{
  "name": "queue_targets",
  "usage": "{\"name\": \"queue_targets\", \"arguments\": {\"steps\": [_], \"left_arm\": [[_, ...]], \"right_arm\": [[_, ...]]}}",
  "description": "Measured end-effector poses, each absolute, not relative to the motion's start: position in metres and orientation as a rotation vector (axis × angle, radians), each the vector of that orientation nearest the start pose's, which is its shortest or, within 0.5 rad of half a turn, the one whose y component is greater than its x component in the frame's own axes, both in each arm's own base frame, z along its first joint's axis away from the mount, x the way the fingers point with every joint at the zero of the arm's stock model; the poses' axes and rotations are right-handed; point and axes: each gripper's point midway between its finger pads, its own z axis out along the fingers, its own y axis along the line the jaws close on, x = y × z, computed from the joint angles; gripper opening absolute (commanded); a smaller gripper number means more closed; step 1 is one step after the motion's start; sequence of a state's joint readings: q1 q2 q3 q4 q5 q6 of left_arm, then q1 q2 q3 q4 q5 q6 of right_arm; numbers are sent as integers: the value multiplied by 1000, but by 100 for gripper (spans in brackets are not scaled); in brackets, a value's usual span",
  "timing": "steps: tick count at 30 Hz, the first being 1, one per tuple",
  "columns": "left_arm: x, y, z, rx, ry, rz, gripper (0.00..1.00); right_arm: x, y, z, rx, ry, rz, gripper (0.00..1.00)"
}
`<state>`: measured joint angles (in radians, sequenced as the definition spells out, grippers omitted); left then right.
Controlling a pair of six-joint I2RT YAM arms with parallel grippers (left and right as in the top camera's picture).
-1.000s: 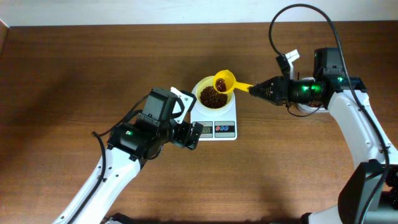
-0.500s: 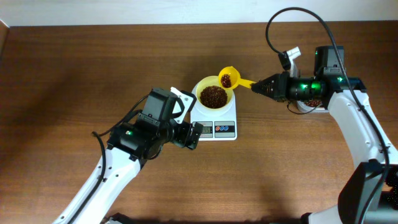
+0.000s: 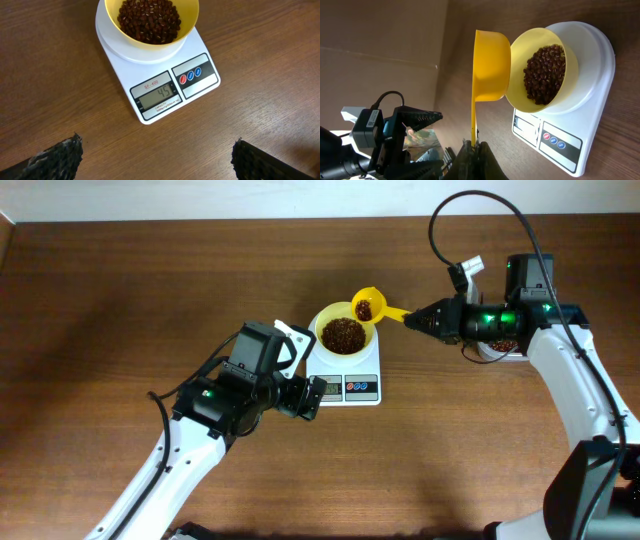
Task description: Scoop item into bowl and weigh 50g on scale
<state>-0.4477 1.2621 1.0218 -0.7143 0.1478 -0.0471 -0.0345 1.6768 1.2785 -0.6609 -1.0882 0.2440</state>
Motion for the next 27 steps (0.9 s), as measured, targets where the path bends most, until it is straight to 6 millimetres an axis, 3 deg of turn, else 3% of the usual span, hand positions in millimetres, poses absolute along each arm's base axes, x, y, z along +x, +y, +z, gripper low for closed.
{"name": "queue_targets", "arguments": {"steps": [27], "left_arm": [[289,-167,166,567,2490,-382,99]], "right_arm": [[375,139,201,33,2420,1514,4]]}}
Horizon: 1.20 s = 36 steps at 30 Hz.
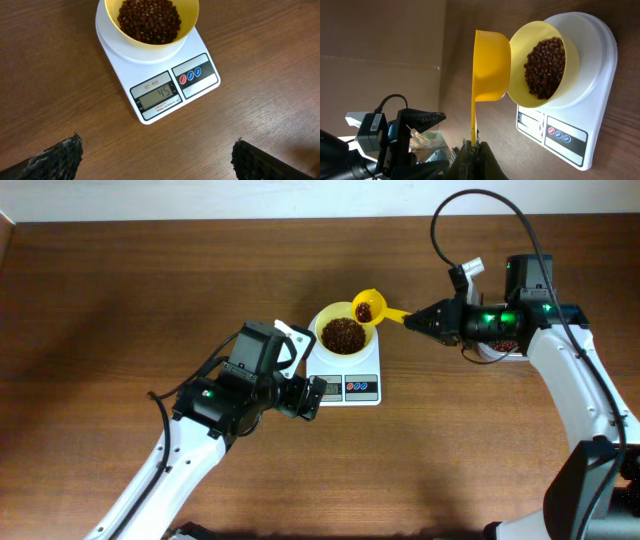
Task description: Scoop item into bowl and weigh 50g on scale
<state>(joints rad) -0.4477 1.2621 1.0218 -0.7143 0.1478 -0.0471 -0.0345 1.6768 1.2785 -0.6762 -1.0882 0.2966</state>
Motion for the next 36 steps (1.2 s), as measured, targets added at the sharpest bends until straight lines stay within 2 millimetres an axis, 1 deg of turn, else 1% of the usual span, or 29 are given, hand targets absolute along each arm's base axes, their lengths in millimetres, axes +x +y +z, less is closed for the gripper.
{"name": "queue_targets", "arguments": {"steps": [9,19,36], "left_arm": [[289,-167,166,567,2490,-382,99],[289,-167,166,567,2490,-382,99],[289,-167,166,567,2490,-382,99]], "right_arm": [[372,140,199,62,2440,1527,4],[375,139,201,112,2443,1542,4],[378,139,202,99,2428,1536,4]]}}
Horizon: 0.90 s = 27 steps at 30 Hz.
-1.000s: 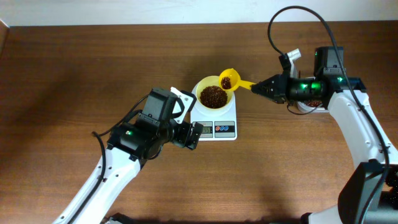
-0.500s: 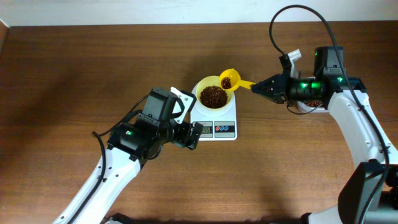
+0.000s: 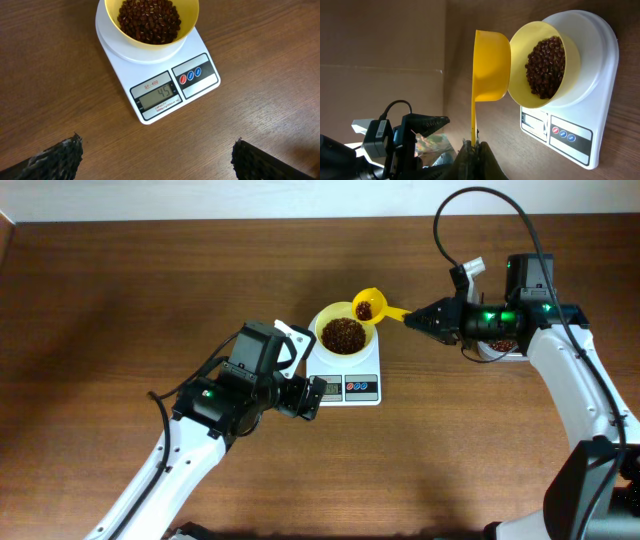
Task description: Scoop item into bowl and weigh 50g on scale
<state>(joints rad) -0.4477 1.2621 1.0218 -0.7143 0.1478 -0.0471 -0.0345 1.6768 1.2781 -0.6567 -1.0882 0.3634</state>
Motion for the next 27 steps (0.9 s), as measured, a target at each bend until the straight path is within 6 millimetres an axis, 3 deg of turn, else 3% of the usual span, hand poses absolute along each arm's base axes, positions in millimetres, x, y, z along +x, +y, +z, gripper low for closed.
{"name": "queue_targets", "arguments": {"steps": [22,27], "left_arm": [[289,-167,166,567,2490,-382,99],[289,-167,166,567,2490,-382,99]], "right_arm": [[387,136,202,32,2392,1461,4],[389,135,200,-113,2356,1378,4]]}}
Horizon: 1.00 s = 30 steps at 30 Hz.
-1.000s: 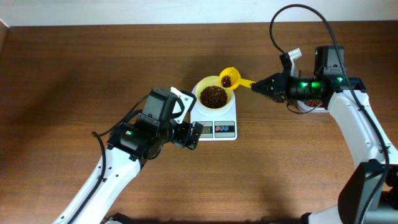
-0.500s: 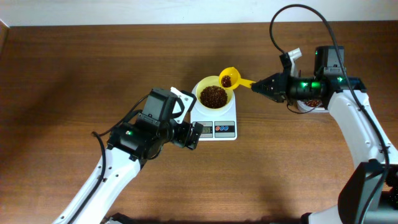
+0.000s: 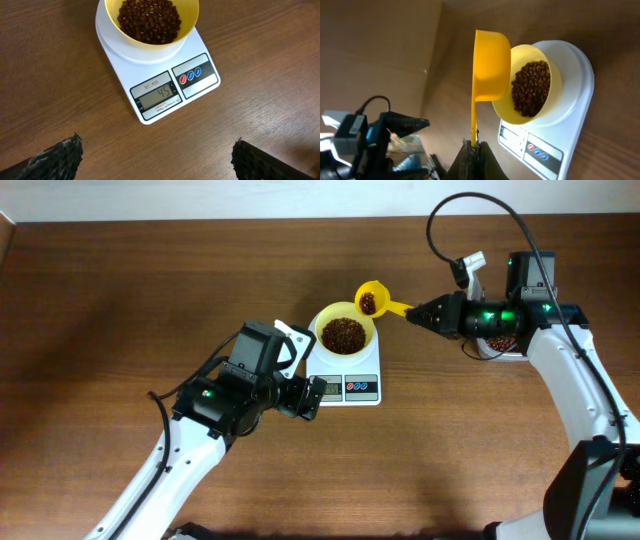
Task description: Scoop item into bowl and weigh 50g on scale
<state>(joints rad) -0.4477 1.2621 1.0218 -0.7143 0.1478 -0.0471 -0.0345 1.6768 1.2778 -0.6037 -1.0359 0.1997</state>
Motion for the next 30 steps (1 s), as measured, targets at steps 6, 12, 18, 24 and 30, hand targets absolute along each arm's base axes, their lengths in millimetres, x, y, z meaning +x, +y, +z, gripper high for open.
{"name": "queue_targets", "arguments": {"steps": [6,12,18,24,30], "left_arm": [[289,-167,166,567,2490,-382,99],[289,-167,166,567,2490,-382,99],[289,-167,166,567,2490,-382,99],[289,-167,166,567,2490,-383,99],[289,-167,166,567,2490,-382,99]], "right_arm": [[401,134,193,-217,2335,1212,4],[401,167,184,-377,2347,1063,4],[408,162,182,-446,2315,972,4],[404,175,177,-583,2292,887,4],[406,178,169,-656,2296,759,4]]}}
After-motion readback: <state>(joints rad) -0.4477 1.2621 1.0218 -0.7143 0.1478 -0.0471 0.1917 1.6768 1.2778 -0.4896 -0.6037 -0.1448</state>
